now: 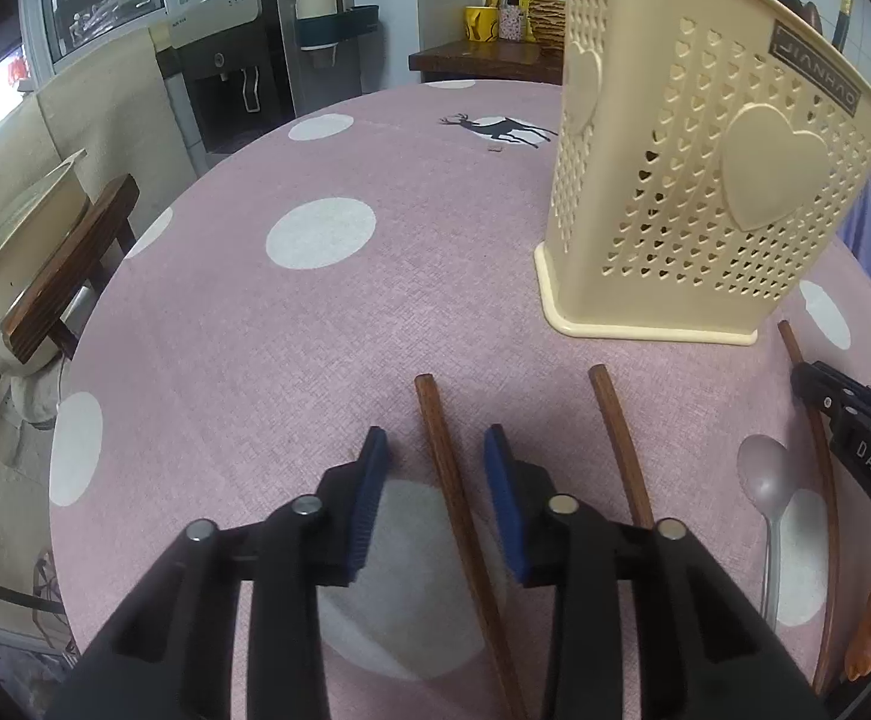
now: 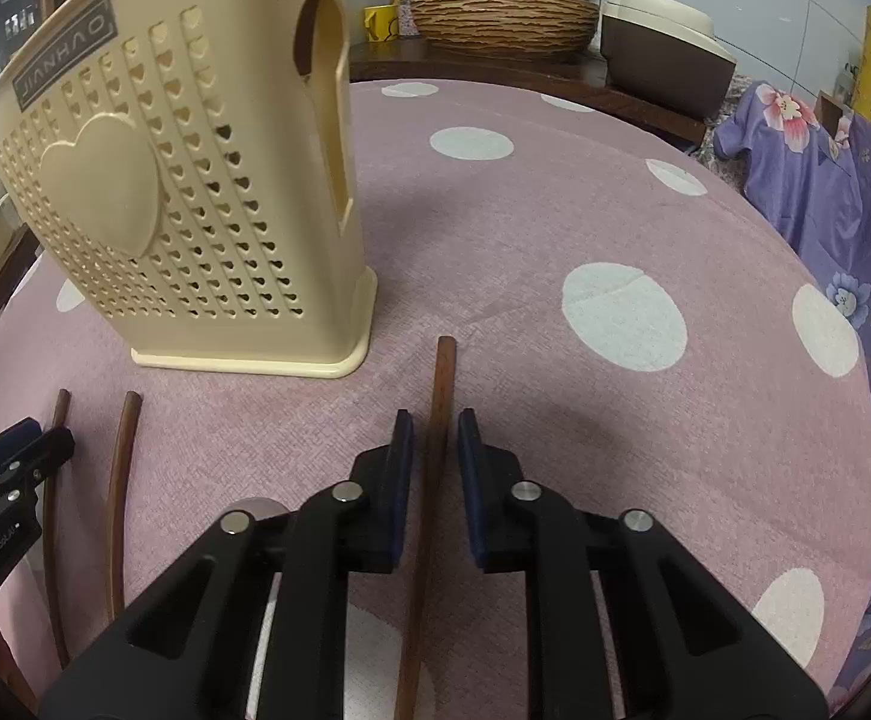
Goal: Organize utensils
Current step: 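Close left tool on a brown chopstick while right tool closes on another brown chopstick, then lift both brown chopsticks toward the cream holder with both tools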
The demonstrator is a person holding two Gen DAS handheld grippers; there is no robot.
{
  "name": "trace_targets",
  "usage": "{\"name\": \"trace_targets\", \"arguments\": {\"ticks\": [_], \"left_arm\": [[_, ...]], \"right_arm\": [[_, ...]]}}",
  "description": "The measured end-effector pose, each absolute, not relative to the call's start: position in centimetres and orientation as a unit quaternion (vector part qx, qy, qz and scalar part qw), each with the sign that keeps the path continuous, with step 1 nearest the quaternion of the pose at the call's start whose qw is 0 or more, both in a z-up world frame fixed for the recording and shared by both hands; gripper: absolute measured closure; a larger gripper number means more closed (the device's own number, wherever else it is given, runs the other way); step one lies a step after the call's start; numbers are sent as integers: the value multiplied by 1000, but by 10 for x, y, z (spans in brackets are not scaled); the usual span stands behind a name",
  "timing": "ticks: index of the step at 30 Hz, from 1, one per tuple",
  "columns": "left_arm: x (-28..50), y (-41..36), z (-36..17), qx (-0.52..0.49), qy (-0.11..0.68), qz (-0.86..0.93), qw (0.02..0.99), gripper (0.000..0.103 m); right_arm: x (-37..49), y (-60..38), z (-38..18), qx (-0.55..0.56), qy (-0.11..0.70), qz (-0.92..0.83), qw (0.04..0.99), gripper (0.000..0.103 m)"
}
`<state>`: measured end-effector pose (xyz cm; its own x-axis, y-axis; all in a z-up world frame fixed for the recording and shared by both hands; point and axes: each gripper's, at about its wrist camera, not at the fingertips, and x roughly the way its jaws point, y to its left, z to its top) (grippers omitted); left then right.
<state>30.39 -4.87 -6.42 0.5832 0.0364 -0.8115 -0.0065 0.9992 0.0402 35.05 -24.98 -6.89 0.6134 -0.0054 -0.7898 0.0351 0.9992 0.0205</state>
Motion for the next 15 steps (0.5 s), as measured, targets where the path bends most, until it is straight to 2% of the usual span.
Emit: {"name": "trace_targets", "arguments": {"ticks": [3,8,15], "left_arm": [[299,-53,-64,21,456,10,890,84],[296,-58,-64,32,454,7,891,92],[298,-60,-64,35,449,6,893,93]], "right_arm": [[346,-249,-68,15,441,-7,898,94],[343,-248,-68,16,442,-6,897,94],[344,-258,-68,49,442,5,896,95]]}}
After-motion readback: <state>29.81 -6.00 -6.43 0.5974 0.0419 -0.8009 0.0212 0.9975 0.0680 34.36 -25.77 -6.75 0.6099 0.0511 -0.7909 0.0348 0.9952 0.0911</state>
